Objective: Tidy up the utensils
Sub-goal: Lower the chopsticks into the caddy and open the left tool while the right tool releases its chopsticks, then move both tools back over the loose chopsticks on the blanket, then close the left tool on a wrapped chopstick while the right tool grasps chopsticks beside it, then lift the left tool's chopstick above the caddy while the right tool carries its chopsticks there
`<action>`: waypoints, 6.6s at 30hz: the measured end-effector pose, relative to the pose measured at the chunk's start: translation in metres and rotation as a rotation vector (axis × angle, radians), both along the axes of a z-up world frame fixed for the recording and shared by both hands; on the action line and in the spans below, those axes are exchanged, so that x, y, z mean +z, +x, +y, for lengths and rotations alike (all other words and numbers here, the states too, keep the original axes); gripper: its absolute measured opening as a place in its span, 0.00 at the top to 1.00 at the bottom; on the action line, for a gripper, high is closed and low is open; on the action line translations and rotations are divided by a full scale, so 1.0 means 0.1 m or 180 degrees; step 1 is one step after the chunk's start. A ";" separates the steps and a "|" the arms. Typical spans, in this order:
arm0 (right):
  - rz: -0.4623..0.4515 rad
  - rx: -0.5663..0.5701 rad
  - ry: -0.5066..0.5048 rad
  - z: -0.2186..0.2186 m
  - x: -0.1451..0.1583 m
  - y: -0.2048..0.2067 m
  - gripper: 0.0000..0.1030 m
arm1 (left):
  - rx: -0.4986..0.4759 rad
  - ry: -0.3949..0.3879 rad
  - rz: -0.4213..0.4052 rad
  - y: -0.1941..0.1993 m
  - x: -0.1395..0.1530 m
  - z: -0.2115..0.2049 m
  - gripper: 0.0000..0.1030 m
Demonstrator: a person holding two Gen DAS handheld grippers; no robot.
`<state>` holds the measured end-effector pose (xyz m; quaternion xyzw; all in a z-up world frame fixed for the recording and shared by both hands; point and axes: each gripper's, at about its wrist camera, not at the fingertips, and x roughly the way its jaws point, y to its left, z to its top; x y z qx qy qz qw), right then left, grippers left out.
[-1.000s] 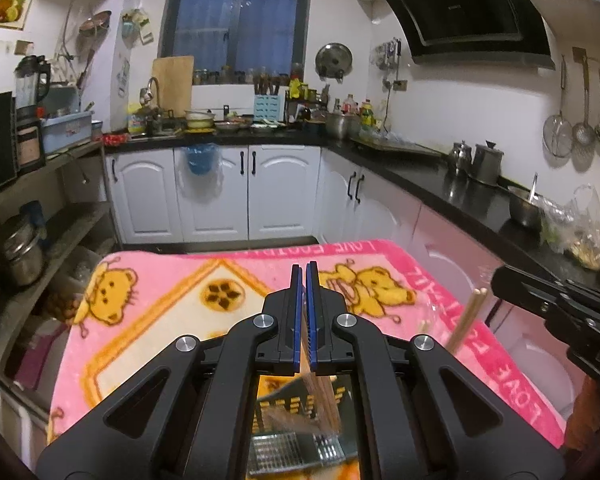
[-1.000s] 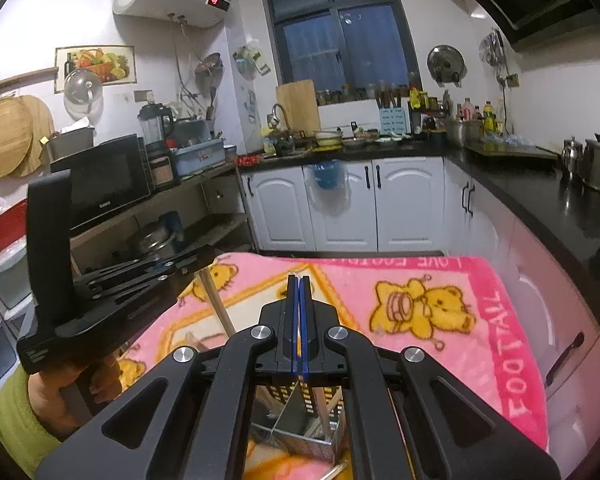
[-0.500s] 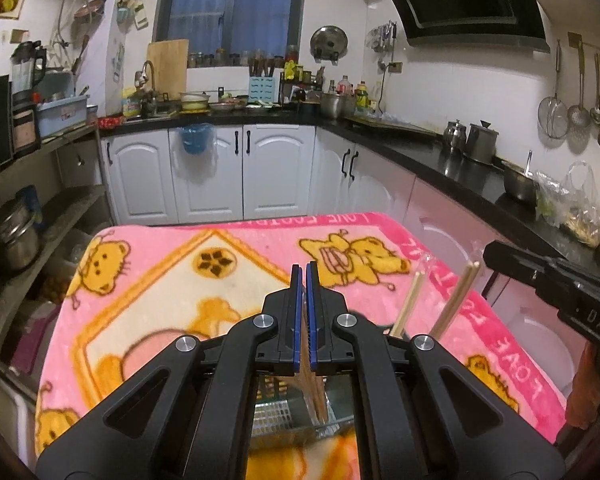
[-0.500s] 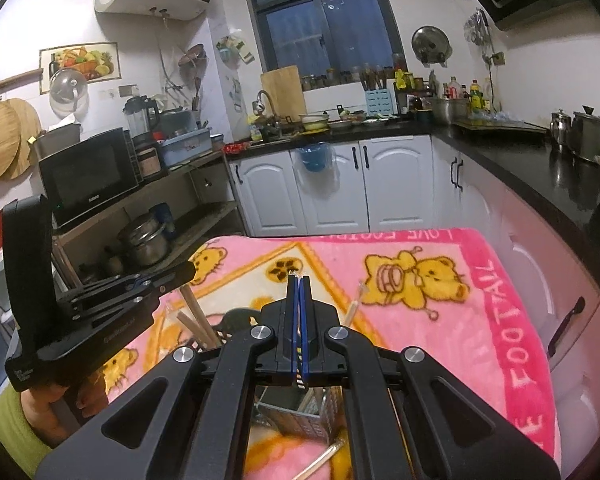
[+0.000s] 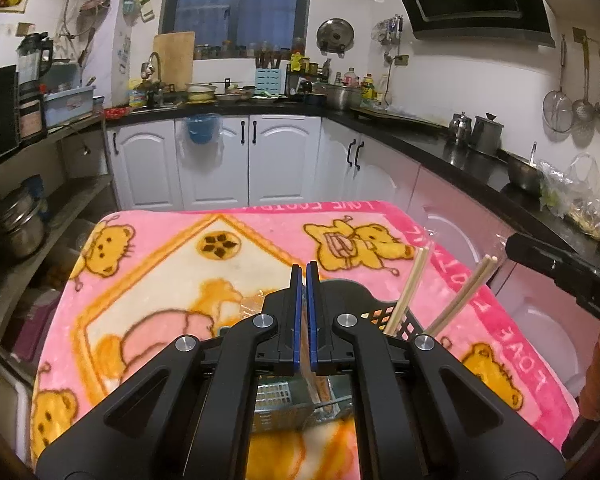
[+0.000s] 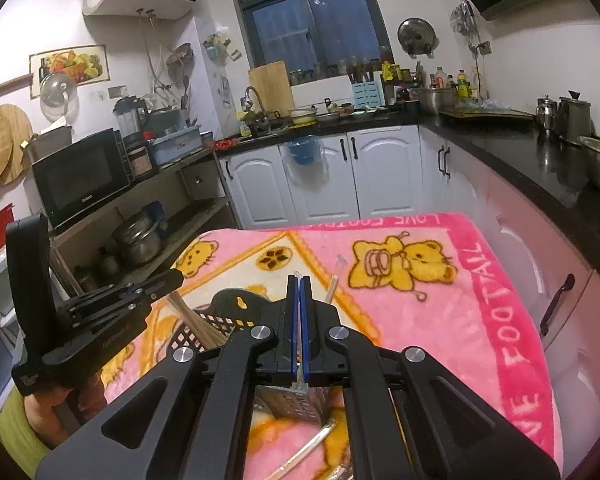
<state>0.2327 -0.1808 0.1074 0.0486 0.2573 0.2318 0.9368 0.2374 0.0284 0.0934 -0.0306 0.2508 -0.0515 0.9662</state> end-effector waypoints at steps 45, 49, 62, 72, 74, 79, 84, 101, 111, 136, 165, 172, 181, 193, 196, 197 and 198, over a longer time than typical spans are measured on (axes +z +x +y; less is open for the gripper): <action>-0.0071 -0.0019 -0.0207 -0.44 -0.30 -0.82 0.29 | -0.0226 -0.0249 -0.0071 -0.98 0.05 -0.10 0.10; -0.0036 -0.0015 -0.0199 -0.47 -0.35 -0.87 0.29 | -0.0202 -0.0221 -0.0031 -1.03 -0.01 -0.07 0.10; 0.0073 0.0009 -0.0233 -0.49 -0.53 -0.96 0.28 | -0.0226 -0.0193 0.0201 -1.06 -0.36 -0.14 0.10; 0.0212 -0.0043 -0.0231 -0.59 -0.73 -0.96 0.29 | -0.0319 -0.0124 0.0391 -1.03 -0.61 -0.25 0.10; 0.0260 -0.0082 -0.0207 -0.64 -0.77 -0.95 0.29 | -0.0336 -0.0109 0.0428 -1.01 -0.65 -0.28 0.10; 0.0340 -0.0134 -0.0177 -0.74 -0.89 -0.94 0.33 | -0.0426 -0.0035 0.0549 -0.95 -0.79 -0.40 0.11; 0.0475 -0.0158 -0.0140 -0.82 -1.05 -0.88 0.42 | -0.0539 0.0084 0.0699 -0.82 -0.93 -0.55 0.22; 0.1031 -0.0034 -0.0070 -0.83 -1.60 -0.59 0.59 | -0.0739 0.0378 0.1171 -0.34 -1.39 -0.96 0.50; 0.1295 0.0060 -0.0053 -0.70 -1.78 -0.40 0.61 | -0.0728 0.0450 0.1408 -0.09 -1.65 -1.06 0.60; 0.1446 -0.0067 0.0004 -0.89 -1.88 -0.27 0.97 | -0.0927 0.0555 0.1482 -0.20 -1.63 -1.15 0.82; 0.1173 0.0028 -0.0094 -0.76 -1.67 -0.38 0.99 | -0.0825 0.0659 0.1503 0.10 -1.63 -1.52 0.93; 0.0834 0.0009 0.0107 -0.90 -1.28 -0.52 0.99 | -0.0879 0.0446 0.1237 -0.14 -1.22 -1.40 0.93; 0.0493 0.0084 0.0250 -0.91 -0.80 -0.69 0.99 | -0.0928 0.0218 0.0761 -0.40 -0.57 -1.33 0.94; 0.0041 0.0150 0.0274 -0.82 -0.28 -0.87 0.99 | -0.0918 0.0070 0.0410 -0.54 -0.15 -1.17 0.97; -0.0026 0.0152 0.0308 -0.82 -0.20 -0.90 0.99 | -0.0936 0.0041 0.0355 -0.56 -0.09 -1.17 0.97; -0.0052 0.0158 0.0313 -0.82 -0.17 -0.90 0.99 | -0.0939 0.0034 0.0340 -0.57 -0.07 -1.16 0.97; -0.0066 0.0152 0.0316 -0.82 -0.16 -0.90 0.99 | -0.0935 0.0019 0.0323 -0.58 -0.04 -1.15 0.97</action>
